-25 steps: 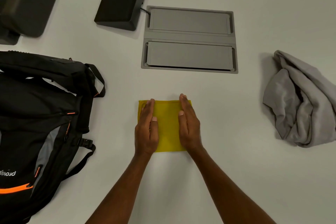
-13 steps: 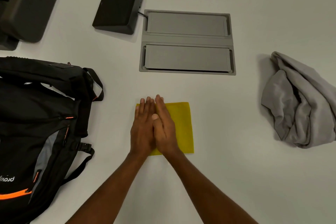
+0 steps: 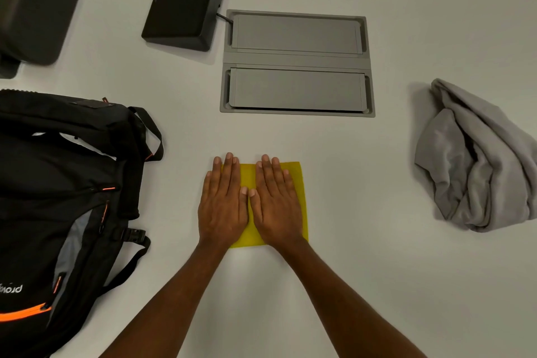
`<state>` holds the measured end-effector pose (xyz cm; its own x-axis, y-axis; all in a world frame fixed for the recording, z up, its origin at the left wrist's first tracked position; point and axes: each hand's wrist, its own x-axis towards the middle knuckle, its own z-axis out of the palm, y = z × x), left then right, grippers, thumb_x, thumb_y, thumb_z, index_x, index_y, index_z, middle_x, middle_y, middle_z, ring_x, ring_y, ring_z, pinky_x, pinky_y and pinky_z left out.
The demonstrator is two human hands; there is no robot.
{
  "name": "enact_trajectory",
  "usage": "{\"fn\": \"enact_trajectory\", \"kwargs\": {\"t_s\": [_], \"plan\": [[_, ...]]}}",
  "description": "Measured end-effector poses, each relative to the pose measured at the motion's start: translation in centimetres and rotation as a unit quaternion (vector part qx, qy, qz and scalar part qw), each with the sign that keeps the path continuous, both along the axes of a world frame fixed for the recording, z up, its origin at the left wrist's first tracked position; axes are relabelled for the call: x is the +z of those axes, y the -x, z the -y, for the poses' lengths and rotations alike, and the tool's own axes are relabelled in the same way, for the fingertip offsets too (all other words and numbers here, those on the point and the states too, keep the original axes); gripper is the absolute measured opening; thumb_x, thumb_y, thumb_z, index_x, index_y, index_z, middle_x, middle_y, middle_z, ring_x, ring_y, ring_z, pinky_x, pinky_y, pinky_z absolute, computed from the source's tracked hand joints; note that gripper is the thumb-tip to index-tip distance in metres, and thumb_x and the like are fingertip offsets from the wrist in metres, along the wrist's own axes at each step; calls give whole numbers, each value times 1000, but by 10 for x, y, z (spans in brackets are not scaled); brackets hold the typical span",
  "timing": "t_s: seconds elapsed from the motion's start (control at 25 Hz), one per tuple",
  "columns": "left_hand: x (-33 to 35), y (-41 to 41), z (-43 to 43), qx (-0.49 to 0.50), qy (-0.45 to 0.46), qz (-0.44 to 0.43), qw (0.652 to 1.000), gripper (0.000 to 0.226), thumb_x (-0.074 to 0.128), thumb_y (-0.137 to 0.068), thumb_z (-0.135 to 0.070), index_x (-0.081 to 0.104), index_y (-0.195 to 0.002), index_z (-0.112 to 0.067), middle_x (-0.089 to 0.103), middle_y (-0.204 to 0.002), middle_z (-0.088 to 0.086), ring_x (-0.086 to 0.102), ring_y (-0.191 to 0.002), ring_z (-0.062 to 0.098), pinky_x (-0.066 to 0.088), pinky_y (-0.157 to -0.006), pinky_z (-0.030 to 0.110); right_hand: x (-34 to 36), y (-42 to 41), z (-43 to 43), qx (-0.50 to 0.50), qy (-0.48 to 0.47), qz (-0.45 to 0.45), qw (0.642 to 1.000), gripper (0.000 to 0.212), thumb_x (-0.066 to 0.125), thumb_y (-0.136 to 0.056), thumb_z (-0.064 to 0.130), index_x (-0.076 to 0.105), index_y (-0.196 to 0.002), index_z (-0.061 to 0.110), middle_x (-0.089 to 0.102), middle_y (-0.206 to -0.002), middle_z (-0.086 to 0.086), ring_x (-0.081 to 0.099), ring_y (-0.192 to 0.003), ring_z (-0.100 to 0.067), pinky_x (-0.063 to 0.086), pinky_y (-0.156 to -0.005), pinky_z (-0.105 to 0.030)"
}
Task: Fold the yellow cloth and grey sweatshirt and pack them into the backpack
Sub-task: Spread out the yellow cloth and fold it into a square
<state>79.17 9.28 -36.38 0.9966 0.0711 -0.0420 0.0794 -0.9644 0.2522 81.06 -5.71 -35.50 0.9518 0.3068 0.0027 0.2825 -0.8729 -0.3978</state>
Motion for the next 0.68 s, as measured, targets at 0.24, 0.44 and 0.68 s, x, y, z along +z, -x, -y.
{"fn": "enact_trajectory", "kwargs": {"t_s": [0.24,0.44,0.68], "plan": [[3,1,0,21,6,4,1000,68,24,-113,-42,6,-172,-12,5,-181,6,1,-167,28,14,-134,52,0,-7,36,13,43,30,999,78,44,-110,49,14,-168,6,7,-178,-11,3,-165,-27,16,-132,-49],[5,3,4,31,20,-1,999,69,24,-113,-44,5,-172,-13,4,-181,6,0,-167,30,14,-133,56,-1,-12,60,-4,60,9,998,81,41,-110,53,10,-169,7,4,-178,-10,1,-165,-26,18,-132,-49],[11,14,40,55,13,-23,998,72,26,-113,-46,4,-172,-10,1,-181,9,-4,-167,34,9,-133,60,2,-16,93,8,97,-6,995,80,32,-111,55,5,-169,8,-1,-178,-9,-3,-165,-26,11,-133,-52]]}}
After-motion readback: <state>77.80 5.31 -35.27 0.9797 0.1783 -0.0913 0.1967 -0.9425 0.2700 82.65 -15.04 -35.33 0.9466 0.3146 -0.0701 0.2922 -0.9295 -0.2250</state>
